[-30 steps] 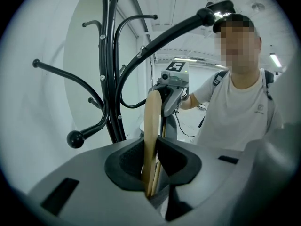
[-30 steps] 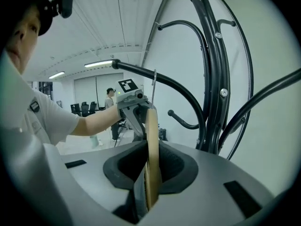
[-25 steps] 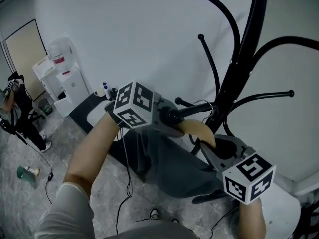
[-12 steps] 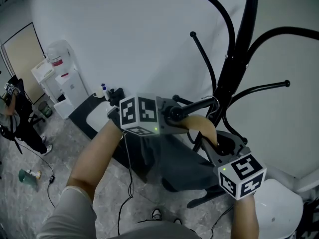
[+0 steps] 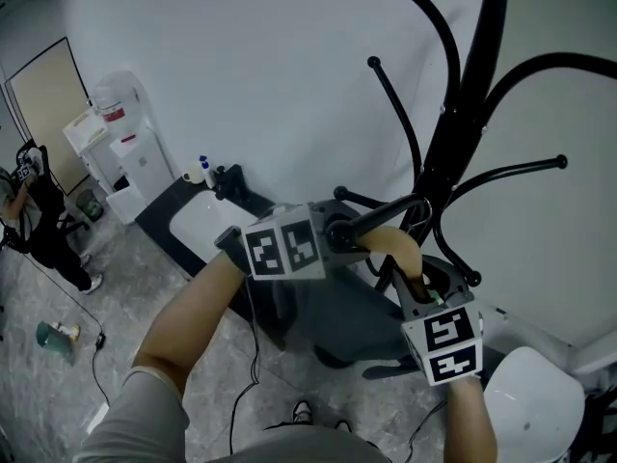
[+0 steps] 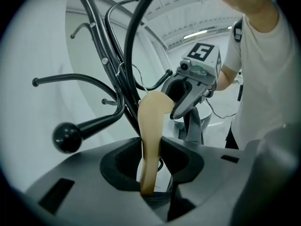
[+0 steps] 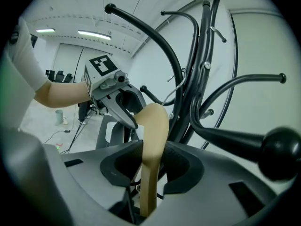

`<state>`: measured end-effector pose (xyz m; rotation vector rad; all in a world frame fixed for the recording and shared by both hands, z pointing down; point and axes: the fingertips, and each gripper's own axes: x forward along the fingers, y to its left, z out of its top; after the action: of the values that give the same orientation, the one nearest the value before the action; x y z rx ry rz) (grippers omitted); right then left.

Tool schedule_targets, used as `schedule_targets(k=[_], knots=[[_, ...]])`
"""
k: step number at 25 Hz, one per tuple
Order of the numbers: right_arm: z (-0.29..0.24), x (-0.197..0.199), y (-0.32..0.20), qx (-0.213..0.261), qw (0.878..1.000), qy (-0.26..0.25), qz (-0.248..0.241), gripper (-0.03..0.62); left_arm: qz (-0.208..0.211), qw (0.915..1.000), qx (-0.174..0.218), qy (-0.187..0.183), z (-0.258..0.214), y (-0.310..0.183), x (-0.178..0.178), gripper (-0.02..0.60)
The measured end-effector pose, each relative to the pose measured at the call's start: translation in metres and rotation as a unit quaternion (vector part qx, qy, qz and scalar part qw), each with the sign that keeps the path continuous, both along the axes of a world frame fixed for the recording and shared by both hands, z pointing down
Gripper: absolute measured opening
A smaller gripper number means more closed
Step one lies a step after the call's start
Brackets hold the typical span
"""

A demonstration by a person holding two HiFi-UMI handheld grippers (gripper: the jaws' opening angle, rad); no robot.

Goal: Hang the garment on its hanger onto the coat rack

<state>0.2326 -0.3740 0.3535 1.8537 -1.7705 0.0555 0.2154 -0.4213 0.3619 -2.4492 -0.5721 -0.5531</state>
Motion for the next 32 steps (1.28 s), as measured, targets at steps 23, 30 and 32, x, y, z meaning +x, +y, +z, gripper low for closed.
schedule_targets(k=[23,30,32], knots=[[0.003,0.008,0.044,0.047,0.999,0.022,-0.004,0.142,-0.117,0.9817,-0.138,0.059,0.003,0.015,-0.022,0.043],[0.003,-0.016,0.080,0.087,0.988,-0.117,-0.058,0.037,-0.136,0.9677,-0.204,0.057,0.002,0.099,-0.030,0.006],[0.003,-0.022,0.091,0.092,0.983,-0.142,-0.067,0.026,-0.156,0.9629,-0.212,0.059,0.001,0.115,-0.033,0.006]])
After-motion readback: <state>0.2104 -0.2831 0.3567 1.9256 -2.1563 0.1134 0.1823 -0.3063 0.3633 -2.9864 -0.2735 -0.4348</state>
